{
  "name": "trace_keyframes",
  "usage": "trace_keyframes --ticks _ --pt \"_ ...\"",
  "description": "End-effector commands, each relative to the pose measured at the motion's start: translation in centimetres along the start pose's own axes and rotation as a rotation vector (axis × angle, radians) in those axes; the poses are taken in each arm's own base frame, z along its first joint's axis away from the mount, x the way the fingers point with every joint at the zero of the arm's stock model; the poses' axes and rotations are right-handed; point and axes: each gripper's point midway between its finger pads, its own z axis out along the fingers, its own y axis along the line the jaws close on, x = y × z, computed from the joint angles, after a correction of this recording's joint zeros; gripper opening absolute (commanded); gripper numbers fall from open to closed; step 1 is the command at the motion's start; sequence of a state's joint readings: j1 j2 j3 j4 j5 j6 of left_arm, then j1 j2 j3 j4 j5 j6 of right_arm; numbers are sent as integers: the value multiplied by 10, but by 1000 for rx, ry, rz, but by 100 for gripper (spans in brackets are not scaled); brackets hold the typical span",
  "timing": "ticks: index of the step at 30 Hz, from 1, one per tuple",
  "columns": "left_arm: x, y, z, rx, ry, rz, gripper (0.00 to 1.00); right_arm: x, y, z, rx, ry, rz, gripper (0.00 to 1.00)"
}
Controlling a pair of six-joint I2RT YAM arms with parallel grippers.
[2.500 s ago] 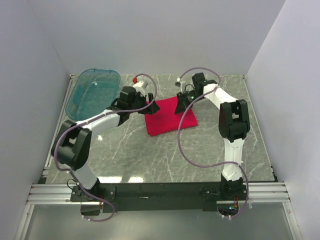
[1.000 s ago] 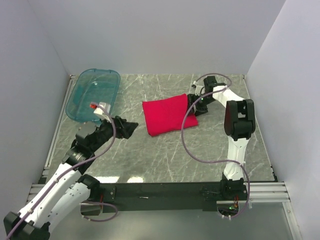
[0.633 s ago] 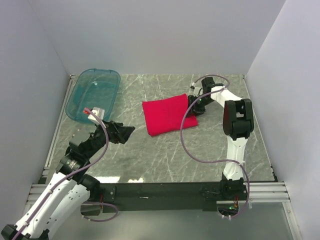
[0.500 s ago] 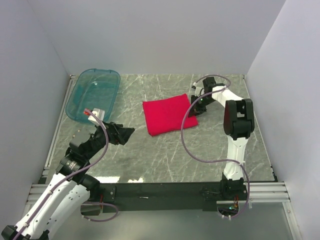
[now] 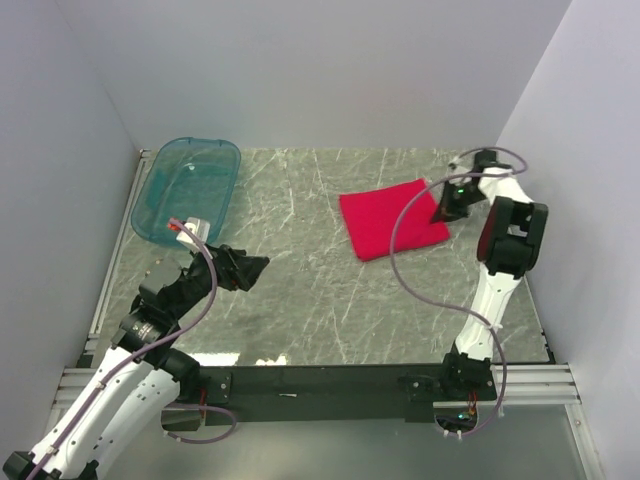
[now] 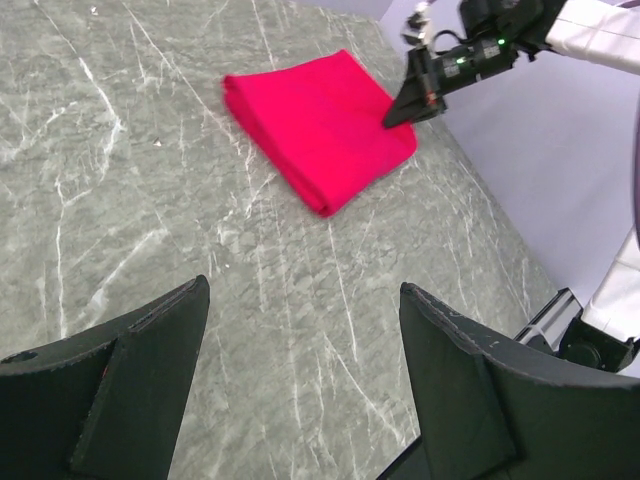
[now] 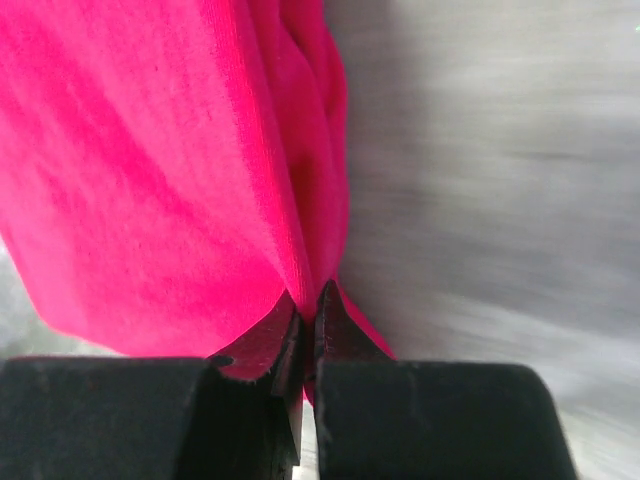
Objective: Fold and stack the t-shirts
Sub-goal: Neatly place the folded tshirt to the corner
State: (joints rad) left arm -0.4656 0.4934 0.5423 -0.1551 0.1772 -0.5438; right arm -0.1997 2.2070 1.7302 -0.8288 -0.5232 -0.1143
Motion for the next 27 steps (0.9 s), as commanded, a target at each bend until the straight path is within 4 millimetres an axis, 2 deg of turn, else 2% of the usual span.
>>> trace_keyframes --ticks 1,2,3,4,5,6,8,10,11,15,18,21,22,23,24,25,27 --pt "1 -3 3 27 -9 -4 82 -24 -61 -40 147 -64 7 0" --pt "1 -4 4 31 -8 -7 82 -22 -81 -44 180 -52 20 0" --pt "4 -2 7 31 -2 -14 82 -36 -91 -55 219 -84 11 0" --pt "3 -4 8 43 -7 -15 82 -38 -105 -61 279 -78 14 0" --pt "3 -4 9 45 -4 -16 82 -36 -120 -60 304 -58 33 0" --pt "5 -3 11 41 3 -17 82 -52 -126 -72 340 -96 23 0" --pt "4 -4 13 45 5 -15 82 -56 -146 -75 424 -87 24 11" --pt "5 -4 14 45 8 -13 82 -68 -155 -87 491 -118 9 34" --pt "5 -4 14 47 11 -13 82 -71 -164 -94 552 -132 -2 38" --pt "6 -2 14 40 17 -4 82 -76 -161 -110 615 -175 -53 48" --pt "5 1 14 17 21 16 82 -71 -152 -119 658 -168 -108 52" --pt "-4 5 14 -19 6 49 82 -66 -136 -130 698 -186 -182 54" --pt "-5 9 13 -39 6 57 82 -70 -121 -147 719 -224 -228 54" --pt "-9 9 13 -50 1 74 83 -64 -120 -142 739 -228 -248 55" --pt "-13 14 13 -78 -12 82 84 -64 -115 -147 759 -245 -269 59" --pt "-14 16 12 -94 -11 88 86 -65 -106 -168 804 -283 -293 60" --pt "-20 19 12 -118 -25 114 89 -62 -96 -171 816 -312 -322 64"
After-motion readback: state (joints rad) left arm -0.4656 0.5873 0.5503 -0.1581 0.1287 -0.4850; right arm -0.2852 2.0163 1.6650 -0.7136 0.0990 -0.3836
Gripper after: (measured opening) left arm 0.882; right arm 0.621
